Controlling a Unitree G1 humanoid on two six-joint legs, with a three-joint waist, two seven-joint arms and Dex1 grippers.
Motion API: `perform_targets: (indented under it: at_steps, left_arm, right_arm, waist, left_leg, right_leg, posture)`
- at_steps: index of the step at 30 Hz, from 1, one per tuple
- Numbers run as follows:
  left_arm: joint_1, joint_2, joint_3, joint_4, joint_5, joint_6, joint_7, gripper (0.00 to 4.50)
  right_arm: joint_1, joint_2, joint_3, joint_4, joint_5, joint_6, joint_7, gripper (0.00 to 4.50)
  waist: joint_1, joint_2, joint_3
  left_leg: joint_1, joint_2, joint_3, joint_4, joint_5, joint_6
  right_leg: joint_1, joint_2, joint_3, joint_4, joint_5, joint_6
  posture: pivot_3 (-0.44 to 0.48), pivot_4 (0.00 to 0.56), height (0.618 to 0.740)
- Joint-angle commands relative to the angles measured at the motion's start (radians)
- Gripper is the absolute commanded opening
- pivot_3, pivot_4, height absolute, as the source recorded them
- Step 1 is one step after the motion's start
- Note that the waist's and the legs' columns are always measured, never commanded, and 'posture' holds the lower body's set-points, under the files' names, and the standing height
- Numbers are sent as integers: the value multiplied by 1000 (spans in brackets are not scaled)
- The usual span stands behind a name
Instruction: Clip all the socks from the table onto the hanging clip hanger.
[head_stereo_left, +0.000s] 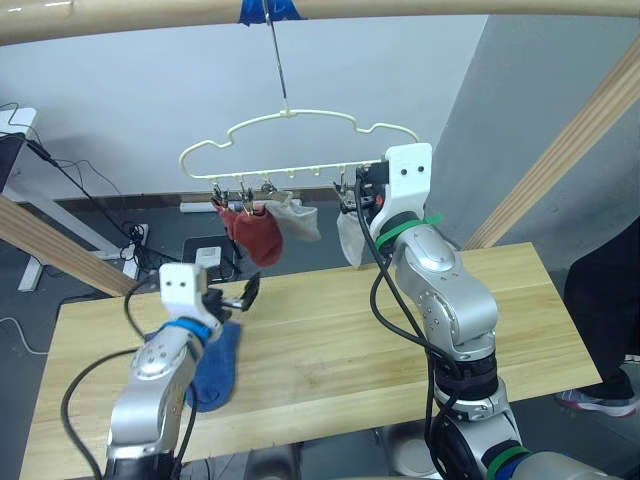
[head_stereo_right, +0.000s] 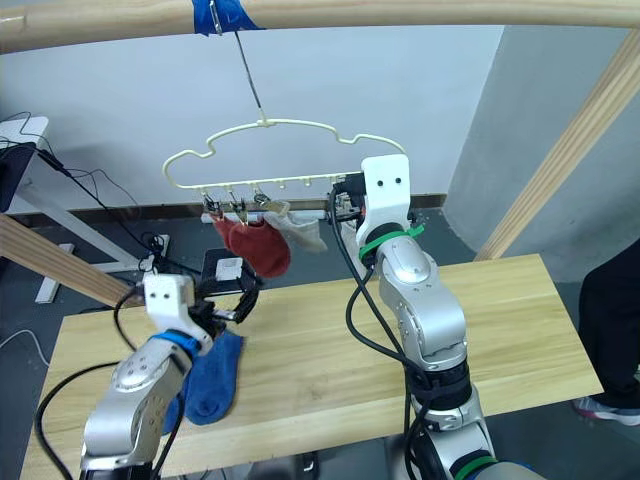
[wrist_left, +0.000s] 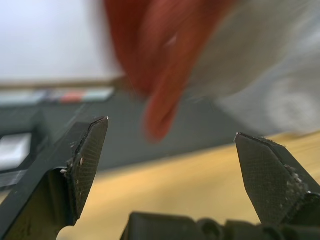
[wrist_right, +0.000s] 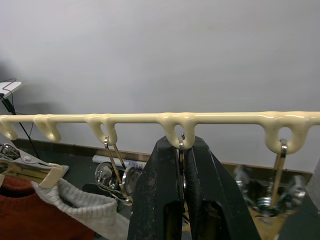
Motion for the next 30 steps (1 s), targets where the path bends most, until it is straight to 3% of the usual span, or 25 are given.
perform_targets:
  at_steps: [1, 11, 20, 25, 30]
  left_arm:
    - [68, -45, 31, -45, -8, 101, 84, 4477]
    - [46, -151, 52, 30, 12, 230, 235, 4477]
    - [29, -156, 38, 66, 12, 293, 232, 4477]
    - [30, -144, 28, 73, 19, 310, 222, 3447]
    - [27, -152, 36, 67, 16, 315, 227, 2999]
  right_arm:
    - [-4, 4, 3, -40, 5, -3, 3, 0]
    - [-8, 0, 5, -40, 6, 10, 12, 0]
    - [-7, 1, 6, -42, 6, 13, 11, 0]
    - [-8, 1, 6, -41, 7, 14, 13, 0]
    - [-8, 2, 7, -41, 7, 14, 13, 0]
  waist:
    - [0, 0, 0]
    - [1, -1, 0]
    - [0, -1, -1]
    - [0, -1, -1]
    - [0, -1, -1]
  left_leg:
    - [0, 0, 0, 0, 0, 0]
    - [0, 0, 0, 0, 0, 0]
    - [1, 0, 1, 0, 0, 0]
    - [1, 0, 1, 0, 0, 0]
    - [1, 0, 1, 0, 0, 0]
  right_leg:
    - [0, 0, 0, 0, 0, 0]
    - [0, 2, -1, 0, 1, -1]
    - [0, 2, 0, 0, 1, -1]
    - [1, 2, 0, 0, 1, -1]
    - [1, 1, 0, 0, 1, -1]
  posture:
    - [-249, 276, 740]
    - [-250, 276, 740]
    - [-266, 275, 740]
    - [-266, 274, 740]
    - [-264, 274, 740]
